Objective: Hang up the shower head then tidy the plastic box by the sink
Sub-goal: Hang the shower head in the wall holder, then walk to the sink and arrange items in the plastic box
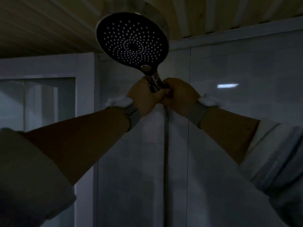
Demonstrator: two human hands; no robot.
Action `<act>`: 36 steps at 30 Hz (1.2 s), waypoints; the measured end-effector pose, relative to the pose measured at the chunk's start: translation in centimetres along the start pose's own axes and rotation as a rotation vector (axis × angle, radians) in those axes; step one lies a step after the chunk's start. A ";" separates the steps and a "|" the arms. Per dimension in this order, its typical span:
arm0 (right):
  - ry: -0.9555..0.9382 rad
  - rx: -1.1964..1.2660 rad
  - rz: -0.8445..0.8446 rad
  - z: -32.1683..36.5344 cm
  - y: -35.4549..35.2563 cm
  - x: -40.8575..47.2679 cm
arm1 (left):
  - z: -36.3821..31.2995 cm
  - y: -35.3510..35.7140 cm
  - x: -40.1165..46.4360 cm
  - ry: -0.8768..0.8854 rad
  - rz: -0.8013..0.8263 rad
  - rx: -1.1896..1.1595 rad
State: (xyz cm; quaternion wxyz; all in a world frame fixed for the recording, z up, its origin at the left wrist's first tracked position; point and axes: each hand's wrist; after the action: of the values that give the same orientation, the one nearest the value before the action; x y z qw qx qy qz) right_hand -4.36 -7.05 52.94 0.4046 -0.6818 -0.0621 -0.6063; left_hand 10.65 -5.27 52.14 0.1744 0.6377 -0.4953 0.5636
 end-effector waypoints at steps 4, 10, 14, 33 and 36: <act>-0.016 0.064 -0.028 -1.8 -0.3 -1.5 | -0.1 -0.7 -0.4 -0.046 0.119 0.007; -0.002 0.069 -0.023 -1.5 -0.1 -2.3 | 0.0 -0.9 -1.0 -0.063 0.129 0.108; 0.042 0.055 -0.027 -0.5 -0.1 -2.4 | 0.5 -1.8 -1.1 -0.058 0.224 0.104; 0.271 -0.241 -0.074 4.7 0.2 -2.3 | 2.1 -1.5 -0.9 0.006 0.425 0.015; 0.330 -0.275 -0.095 4.5 0.4 -5.3 | 3.7 -0.4 -2.6 0.004 0.456 -0.033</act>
State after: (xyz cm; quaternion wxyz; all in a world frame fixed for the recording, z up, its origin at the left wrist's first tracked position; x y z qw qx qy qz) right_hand -1.99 -2.41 48.40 0.2835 -0.6185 0.0560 -0.7307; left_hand 13.37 -6.81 48.81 0.0539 0.5052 -0.6354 0.5814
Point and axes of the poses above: each hand's wrist, its own x-axis towards the middle knuckle, its own y-axis out of the palm, z = x × y, and after that the axes turned 5 degrees about y, right-handed
